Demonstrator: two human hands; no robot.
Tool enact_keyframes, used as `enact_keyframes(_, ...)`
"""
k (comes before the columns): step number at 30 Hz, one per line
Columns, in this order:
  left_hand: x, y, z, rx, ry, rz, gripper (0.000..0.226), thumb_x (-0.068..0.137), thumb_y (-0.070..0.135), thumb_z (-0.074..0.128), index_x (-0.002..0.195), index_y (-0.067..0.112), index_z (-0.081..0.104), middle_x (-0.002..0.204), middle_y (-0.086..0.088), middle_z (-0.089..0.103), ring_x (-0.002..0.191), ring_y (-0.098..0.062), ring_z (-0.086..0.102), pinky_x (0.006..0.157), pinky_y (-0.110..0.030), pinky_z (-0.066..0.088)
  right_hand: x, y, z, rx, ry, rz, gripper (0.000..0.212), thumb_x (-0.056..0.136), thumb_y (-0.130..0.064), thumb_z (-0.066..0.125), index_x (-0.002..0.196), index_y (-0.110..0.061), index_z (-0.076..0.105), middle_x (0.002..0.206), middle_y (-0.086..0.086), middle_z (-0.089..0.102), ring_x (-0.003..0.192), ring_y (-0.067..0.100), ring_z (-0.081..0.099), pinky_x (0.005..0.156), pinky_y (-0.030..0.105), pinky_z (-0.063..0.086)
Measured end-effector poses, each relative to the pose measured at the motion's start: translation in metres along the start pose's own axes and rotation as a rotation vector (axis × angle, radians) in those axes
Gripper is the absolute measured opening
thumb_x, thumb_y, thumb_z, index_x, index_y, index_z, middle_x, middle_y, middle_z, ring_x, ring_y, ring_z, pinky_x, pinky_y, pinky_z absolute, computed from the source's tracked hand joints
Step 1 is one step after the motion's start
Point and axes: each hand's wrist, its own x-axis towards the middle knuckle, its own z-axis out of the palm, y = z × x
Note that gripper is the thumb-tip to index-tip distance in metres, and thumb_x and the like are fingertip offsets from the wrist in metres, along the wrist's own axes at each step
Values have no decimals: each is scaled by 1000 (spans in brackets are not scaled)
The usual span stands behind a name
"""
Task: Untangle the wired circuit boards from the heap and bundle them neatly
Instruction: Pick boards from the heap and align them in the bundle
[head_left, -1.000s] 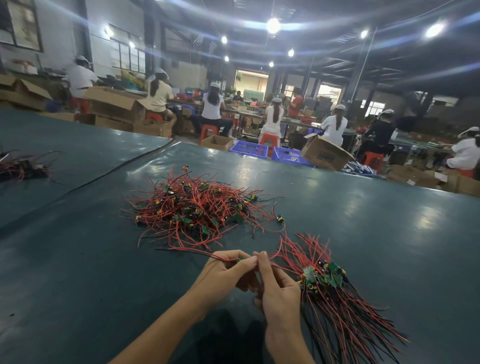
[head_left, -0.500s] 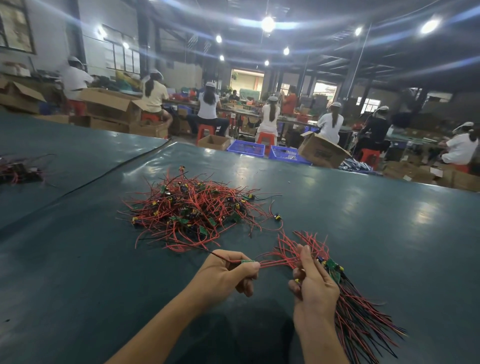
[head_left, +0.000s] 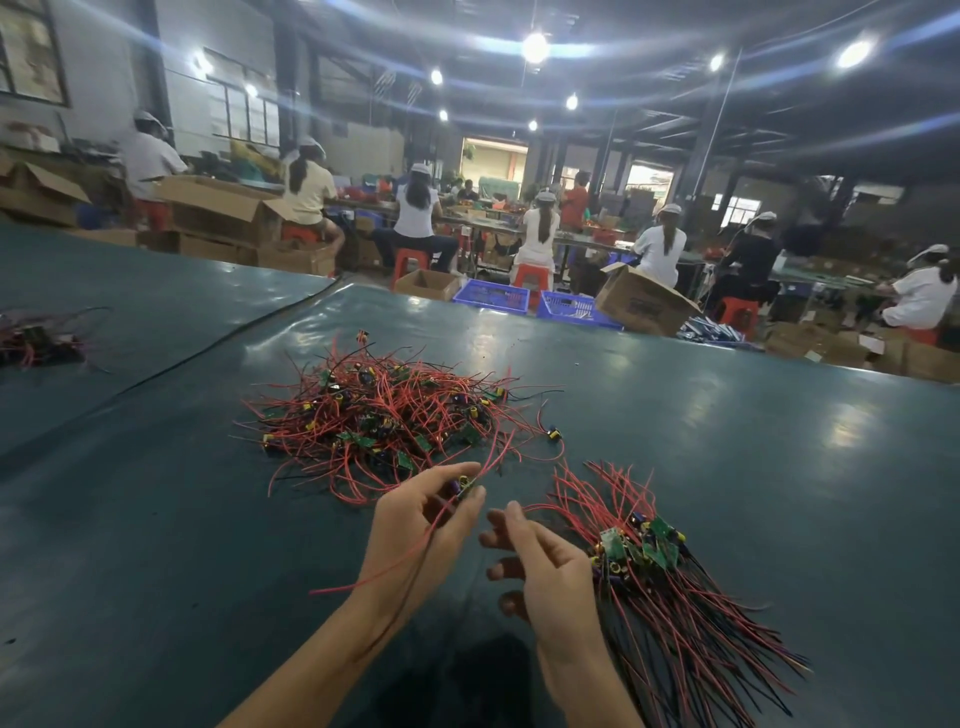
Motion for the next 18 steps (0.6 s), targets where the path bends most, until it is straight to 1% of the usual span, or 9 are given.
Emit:
enact_keyframes(3, -5, 0, 3, 149, -109, 207, 37, 87, 5, 68, 123, 11, 65, 83, 13, 60, 70, 0, 59, 67, -10, 46, -6, -1, 5, -31, -37, -56, 27, 74, -47, 67, 79, -24, 79, 76, 1, 74, 63, 11, 66, 47, 24, 47)
enact_keyframes(5, -7, -3, 1, 290, -220, 327, 49, 89, 8, 62, 137, 6, 52, 92, 9, 58, 77, -2, 58, 73, -20, 51, -5, -1, 5, -42, 1, -89, 18, 80, -36, 70, 82, -20, 79, 78, 2, 75, 70, 13, 70, 49, 23, 49)
enact_keyframes(6, -8, -5, 0, 357, -270, 349, 55, 90, 11, 59, 143, 7, 44, 99, 5, 58, 80, -8, 59, 74, -28, 53, -5, 0, 4, -40, 21, -109, 11, 84, -28, 70, 83, -20, 78, 79, 2, 76, 72, 13, 72, 51, 20, 50)
enact_keyframes(8, -10, -7, -1, 445, -327, 374, 63, 93, 14, 54, 150, 12, 29, 112, 3, 57, 82, -19, 61, 72, -39, 53, -3, 0, 3, -55, 48, -144, 12, 89, -19, 68, 80, -22, 77, 77, 2, 75, 71, 12, 72, 53, 16, 50)
enact_keyframes(9, -11, -7, -1, 463, -344, 387, 65, 93, 14, 52, 151, 15, 24, 117, 3, 56, 83, -22, 61, 71, -41, 53, -2, 1, 1, -70, 64, -154, 15, 89, -17, 68, 78, -22, 77, 76, 1, 75, 71, 11, 72, 54, 16, 51)
enact_keyframes(11, -10, -8, -1, 489, -378, 416, 64, 94, 13, 44, 151, 19, 16, 124, 4, 55, 85, -22, 61, 71, -40, 52, 1, 2, -2, -103, 111, -162, 16, 91, -16, 66, 80, -21, 76, 77, 0, 75, 72, 12, 72, 57, 22, 55)
enact_keyframes(13, -8, -10, -2, 546, -393, 452, 62, 94, 15, 38, 152, 19, 18, 129, 7, 54, 84, -18, 59, 69, -33, 50, 4, 3, -6, -129, 141, -155, 14, 94, -16, 62, 87, -20, 74, 80, -4, 75, 72, 12, 72, 53, 26, 56)
enact_keyframes(16, -10, -14, 0, 589, -411, 463, 57, 95, 15, 39, 151, 18, 30, 132, 11, 55, 87, -12, 57, 68, -25, 47, 8, 5, -11, -127, 146, -120, 14, 96, -17, 58, 90, -18, 71, 83, -9, 75, 67, 11, 72, 43, 24, 51)
enact_keyframes(18, -9, -17, 0, 569, -364, 437, 54, 94, 18, 44, 147, 19, 40, 131, 11, 57, 97, -7, 57, 77, -21, 47, 12, 4, -18, -132, 183, -100, 14, 97, -17, 57, 90, -16, 70, 82, -4, 75, 61, 12, 70, 42, 24, 49)
